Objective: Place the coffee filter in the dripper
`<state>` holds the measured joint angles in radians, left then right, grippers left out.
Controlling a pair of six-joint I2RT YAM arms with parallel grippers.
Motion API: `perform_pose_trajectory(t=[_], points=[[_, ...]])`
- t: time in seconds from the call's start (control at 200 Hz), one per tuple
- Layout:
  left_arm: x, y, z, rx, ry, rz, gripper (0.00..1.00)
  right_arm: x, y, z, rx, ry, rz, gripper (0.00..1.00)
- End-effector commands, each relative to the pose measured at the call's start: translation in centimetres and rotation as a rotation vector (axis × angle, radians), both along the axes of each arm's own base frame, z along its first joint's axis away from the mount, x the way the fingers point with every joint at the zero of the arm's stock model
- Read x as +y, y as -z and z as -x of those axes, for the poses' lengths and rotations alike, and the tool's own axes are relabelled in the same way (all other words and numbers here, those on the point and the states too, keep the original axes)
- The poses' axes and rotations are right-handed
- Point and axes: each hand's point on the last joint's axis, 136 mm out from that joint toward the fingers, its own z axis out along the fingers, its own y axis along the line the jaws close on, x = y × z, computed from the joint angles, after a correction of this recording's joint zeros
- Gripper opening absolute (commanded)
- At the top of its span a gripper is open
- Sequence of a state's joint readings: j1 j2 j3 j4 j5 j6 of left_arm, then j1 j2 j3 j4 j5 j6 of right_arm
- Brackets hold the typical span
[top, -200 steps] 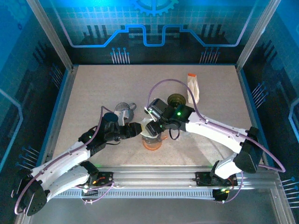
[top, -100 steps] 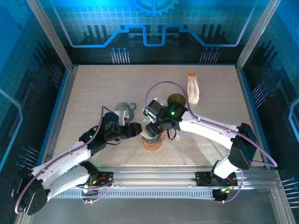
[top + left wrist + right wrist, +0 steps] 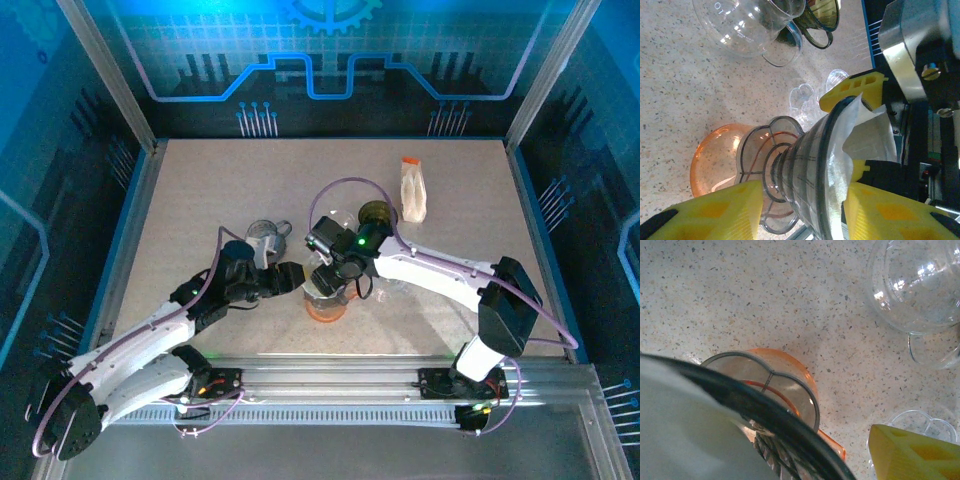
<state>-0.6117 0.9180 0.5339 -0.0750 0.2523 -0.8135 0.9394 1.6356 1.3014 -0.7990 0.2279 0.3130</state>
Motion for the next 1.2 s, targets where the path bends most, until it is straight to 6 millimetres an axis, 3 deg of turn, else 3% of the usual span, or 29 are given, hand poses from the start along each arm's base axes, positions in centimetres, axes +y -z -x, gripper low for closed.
perform_pose_trajectory(t=[0.0,0.22,0.705,0.936,1.196], points=[[-0.3,0.5,0.5,0.02,0.021,0.013,0.47,-0.6,1.3,0.2,0.032,0.006,0.029,0.7],[-0.3,-0.1,0.4,0.006,0.016,0.024,0.47,-0.6,1.1,0.1,0.027,0.011,0.022,0.7],[-0.4,0.4,0.4,0.021,0.016,0.014,0.41,-0.9,-4.4,-0.4,-0.09,0.053,-0.092,0.71],[-0.3,0.4,0.3,0.021,0.012,0.014,0.41,-3.6,-6.1,-1.2,-0.138,0.134,-0.14,0.71],[-0.3,0.6,0.3,0.021,0.01,0.008,0.41,-5.7,-5.2,-1.4,-0.145,0.193,-0.123,0.69]])
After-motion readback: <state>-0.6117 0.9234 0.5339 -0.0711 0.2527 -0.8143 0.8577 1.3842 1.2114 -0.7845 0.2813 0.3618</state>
